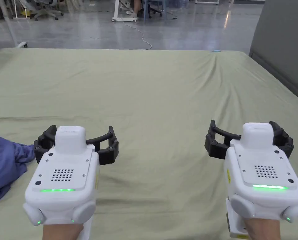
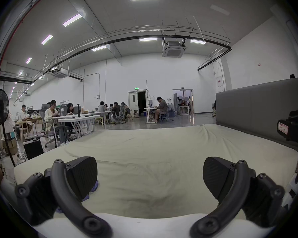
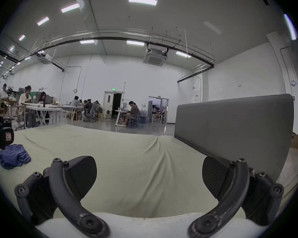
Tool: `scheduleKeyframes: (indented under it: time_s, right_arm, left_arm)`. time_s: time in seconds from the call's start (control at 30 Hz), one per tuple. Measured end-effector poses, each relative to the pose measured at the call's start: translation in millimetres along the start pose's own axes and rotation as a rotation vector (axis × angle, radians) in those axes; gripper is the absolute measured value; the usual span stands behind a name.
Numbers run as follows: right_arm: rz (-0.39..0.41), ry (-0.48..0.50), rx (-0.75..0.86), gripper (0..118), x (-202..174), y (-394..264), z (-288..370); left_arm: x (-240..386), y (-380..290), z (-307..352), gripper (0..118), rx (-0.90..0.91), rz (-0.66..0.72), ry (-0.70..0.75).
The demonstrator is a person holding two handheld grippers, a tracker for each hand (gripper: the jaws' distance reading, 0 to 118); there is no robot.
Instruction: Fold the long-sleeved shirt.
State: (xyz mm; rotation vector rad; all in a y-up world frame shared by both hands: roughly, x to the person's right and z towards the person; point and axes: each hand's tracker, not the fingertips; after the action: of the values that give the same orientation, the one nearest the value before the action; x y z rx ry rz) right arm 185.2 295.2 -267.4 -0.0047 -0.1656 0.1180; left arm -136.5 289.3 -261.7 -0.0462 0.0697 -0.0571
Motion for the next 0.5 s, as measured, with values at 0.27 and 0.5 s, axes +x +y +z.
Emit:
scheduleKeyframes:
  time_s: [0.27,0.5]
  right_arm:
    - [-0.024,0.003,0.007,118,1.0,6.8,1.4]
    - [-0.023,0.008,-0.001,118,1.5,8.6,1.5]
  left_arm:
    - [-2.2,0.8,0.5,118,-0.012,0.019,0.0]
    - [-3.1,3.9,0.0,118,-0.006,0.017,-0.001]
